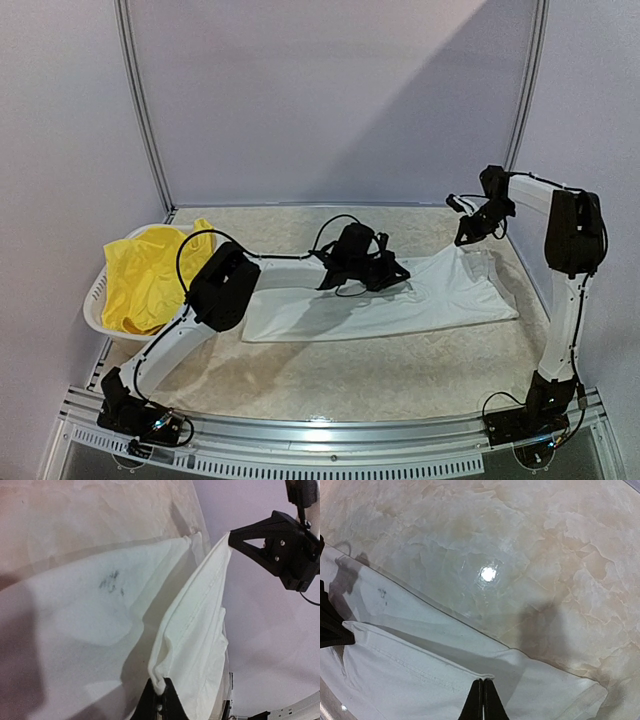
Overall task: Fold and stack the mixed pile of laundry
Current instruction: Smooth out the rectangle-folded T-shirt at the center of the board.
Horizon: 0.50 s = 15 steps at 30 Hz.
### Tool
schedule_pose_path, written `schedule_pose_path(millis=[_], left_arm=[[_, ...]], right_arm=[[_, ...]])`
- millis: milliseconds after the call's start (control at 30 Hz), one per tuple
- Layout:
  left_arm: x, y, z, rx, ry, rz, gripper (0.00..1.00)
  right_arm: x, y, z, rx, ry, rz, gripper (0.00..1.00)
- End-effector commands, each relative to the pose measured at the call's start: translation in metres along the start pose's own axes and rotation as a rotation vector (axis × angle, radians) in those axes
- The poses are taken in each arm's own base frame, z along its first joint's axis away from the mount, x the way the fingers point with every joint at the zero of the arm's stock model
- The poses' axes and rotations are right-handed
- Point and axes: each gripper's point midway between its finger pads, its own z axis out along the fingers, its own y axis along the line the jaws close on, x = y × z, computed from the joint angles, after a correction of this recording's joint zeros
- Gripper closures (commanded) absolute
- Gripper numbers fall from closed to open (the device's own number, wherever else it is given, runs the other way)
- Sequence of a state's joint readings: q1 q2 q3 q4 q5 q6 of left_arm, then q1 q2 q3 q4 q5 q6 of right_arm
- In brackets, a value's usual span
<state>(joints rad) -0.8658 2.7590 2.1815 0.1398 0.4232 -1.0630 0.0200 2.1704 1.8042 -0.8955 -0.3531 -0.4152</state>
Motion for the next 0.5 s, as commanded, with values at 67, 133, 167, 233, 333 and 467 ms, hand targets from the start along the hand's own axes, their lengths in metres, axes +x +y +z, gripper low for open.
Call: schedule_pose_path(millis=[67, 133, 167, 233, 333, 467], left_arm=[[-0.014, -0.037, -0.015, 0.067, -0.069, 0.045, 1.00], [-0.012, -0.040, -0.015, 0.072, -0.063, 0.056, 1.00], [-0.011, -0.041, -0.015, 0.074, -0.059, 0.060, 1.00], [-0.010, -0.043, -0.015, 0.073, -0.057, 0.070, 1.00], [-0.011, -0.045, -0.018, 0.060, -0.066, 0.089, 1.00], [-0.012, -0.047, -0.022, 0.048, -0.070, 0.104, 1.00]], right_arm=[[-0.013, 0.013, -0.009, -0.007, -0.065, -0.069, 1.00], [-0.014, 0.016, -0.012, -0.006, -0.082, -0.086, 1.00], [-0.014, 0.017, -0.013, -0.003, -0.088, -0.091, 1.00], [-0.015, 0.018, -0.016, 0.003, -0.099, -0.097, 1.00], [-0.017, 0.020, -0.019, -0.002, -0.112, -0.102, 1.00], [-0.024, 0.028, -0.030, -0.010, -0.171, -0.131, 0.99]])
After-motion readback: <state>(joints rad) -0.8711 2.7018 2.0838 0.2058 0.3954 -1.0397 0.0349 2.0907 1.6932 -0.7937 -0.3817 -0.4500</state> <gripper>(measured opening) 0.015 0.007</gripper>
